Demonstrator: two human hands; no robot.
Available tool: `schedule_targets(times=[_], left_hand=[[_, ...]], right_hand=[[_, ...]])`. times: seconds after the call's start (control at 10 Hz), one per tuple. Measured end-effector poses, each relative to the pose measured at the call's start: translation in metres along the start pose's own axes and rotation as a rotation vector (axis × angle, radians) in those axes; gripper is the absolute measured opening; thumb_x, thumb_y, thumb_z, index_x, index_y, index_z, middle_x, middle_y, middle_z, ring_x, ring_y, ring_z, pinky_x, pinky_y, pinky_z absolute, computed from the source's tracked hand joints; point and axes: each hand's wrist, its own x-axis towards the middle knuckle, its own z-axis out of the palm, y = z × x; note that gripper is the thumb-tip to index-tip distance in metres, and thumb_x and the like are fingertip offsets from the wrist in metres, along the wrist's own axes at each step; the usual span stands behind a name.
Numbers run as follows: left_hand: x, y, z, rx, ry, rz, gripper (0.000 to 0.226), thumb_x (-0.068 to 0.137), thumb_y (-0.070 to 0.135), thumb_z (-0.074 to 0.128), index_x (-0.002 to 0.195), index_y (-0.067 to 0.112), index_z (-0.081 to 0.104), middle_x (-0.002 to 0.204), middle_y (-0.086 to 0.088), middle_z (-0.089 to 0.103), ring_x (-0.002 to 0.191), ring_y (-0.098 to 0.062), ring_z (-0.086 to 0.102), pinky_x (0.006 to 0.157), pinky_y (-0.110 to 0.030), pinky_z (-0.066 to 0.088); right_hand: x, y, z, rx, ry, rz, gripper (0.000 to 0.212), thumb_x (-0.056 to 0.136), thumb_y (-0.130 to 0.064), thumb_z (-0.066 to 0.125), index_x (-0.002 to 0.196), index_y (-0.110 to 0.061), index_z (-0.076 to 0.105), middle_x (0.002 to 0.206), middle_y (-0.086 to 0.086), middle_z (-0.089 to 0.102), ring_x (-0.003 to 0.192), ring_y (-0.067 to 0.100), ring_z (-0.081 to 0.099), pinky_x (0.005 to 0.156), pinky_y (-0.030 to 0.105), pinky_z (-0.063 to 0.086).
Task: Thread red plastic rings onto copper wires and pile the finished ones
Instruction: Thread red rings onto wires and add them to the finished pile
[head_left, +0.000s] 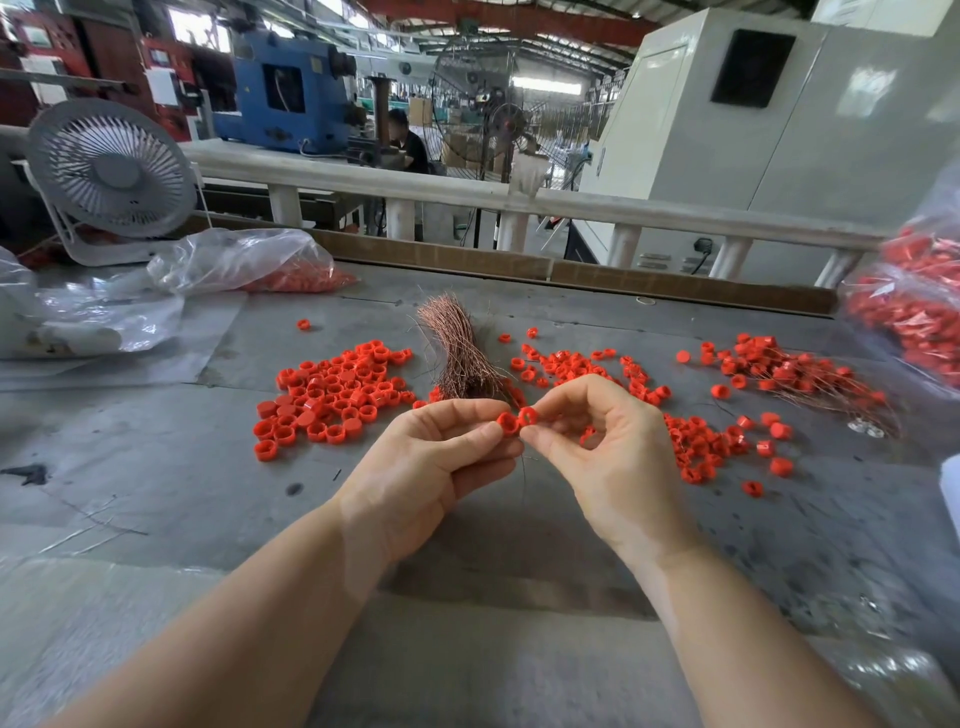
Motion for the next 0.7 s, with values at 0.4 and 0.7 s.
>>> schedule_targets(times=[0.4, 0.7], left_hand=[[-0.0003, 0.0006, -0.0001, -0.002, 0.008, 0.007, 0.021, 0.064, 0.005, 0.062, 0.085, 0.003, 0.065, 0.076, -0.009, 0.071, 0.063, -0.013, 0.068, 0.062, -0.024, 0.058], [-0.0008, 0.0032, 0.0007, 0.000, 0.006, 0.003, 0.022, 0.064, 0.006, 0.062, 0.086, 0.003, 0.065, 0.076, -0.008, 0.072, 0.063, -0.013, 0.068, 0.062, -0.023, 0.058]], right_hand=[[0.0033, 0.0040, -0.0009, 0.216, -0.017, 0.158, 0.022, 0.080, -0.004, 0.069, 0.075, -0.025, 0.070, 0.062, -0.007, 0.069, 0.057, 0.001, 0.060, 0.045, 0.011, 0.038], [0.0043, 0.0029, -0.0022, 0.394, -0.050, 0.321, 0.018, 0.084, -0.003, 0.063, 0.076, -0.019, 0.068, 0.069, -0.005, 0.071, 0.058, 0.002, 0.062, 0.041, 0.013, 0.038]])
